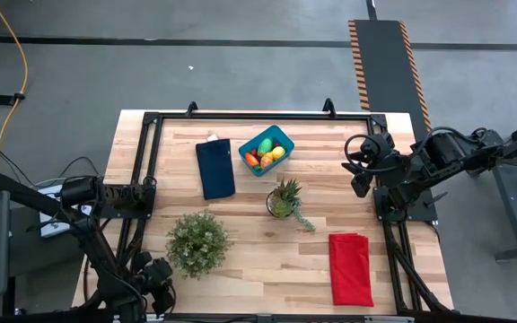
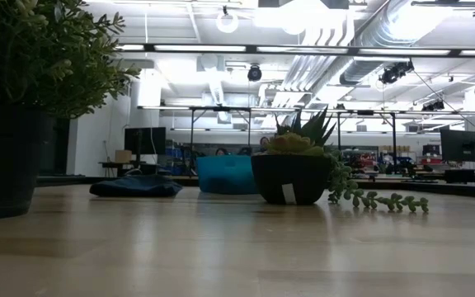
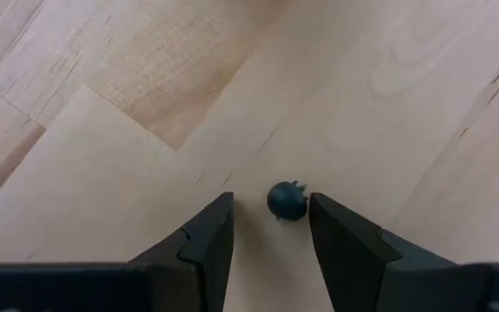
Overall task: Pick and placing Produce into tupperware
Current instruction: Put the blue berry into the bin
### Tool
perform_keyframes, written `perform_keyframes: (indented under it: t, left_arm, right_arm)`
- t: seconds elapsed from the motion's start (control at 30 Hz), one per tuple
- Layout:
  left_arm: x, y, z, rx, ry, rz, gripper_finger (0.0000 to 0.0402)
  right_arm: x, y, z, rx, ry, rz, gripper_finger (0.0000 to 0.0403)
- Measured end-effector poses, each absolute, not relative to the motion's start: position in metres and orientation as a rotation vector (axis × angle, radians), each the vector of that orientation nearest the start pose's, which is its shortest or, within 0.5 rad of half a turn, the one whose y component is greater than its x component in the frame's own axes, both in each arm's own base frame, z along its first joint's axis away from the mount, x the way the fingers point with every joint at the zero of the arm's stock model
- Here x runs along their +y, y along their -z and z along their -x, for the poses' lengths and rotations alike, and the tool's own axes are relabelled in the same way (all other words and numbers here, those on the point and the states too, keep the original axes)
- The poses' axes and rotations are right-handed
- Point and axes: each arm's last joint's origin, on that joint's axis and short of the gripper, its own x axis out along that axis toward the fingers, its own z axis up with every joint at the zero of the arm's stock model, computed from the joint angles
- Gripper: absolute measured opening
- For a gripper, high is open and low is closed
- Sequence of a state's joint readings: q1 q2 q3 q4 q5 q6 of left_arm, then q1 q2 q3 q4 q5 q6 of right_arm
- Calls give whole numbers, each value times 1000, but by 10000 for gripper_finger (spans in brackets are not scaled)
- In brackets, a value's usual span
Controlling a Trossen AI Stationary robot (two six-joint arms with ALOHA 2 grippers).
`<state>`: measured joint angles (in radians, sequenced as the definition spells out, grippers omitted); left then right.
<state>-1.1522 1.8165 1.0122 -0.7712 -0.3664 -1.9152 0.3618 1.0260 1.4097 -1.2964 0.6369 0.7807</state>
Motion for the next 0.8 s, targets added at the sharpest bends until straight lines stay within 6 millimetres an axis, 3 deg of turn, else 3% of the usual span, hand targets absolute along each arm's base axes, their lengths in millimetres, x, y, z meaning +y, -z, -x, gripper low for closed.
perform_keyframes:
  t: [0.47,0.8]
  left_arm:
    - [-268,-130,-131,1118,-568,555,47]
    - [-273,-134,-133,1098,-546,575,47]
  right_arm:
    - [35,-405,-140,641,543,-295,140]
    - [35,-405,-140,640,544,-298,140]
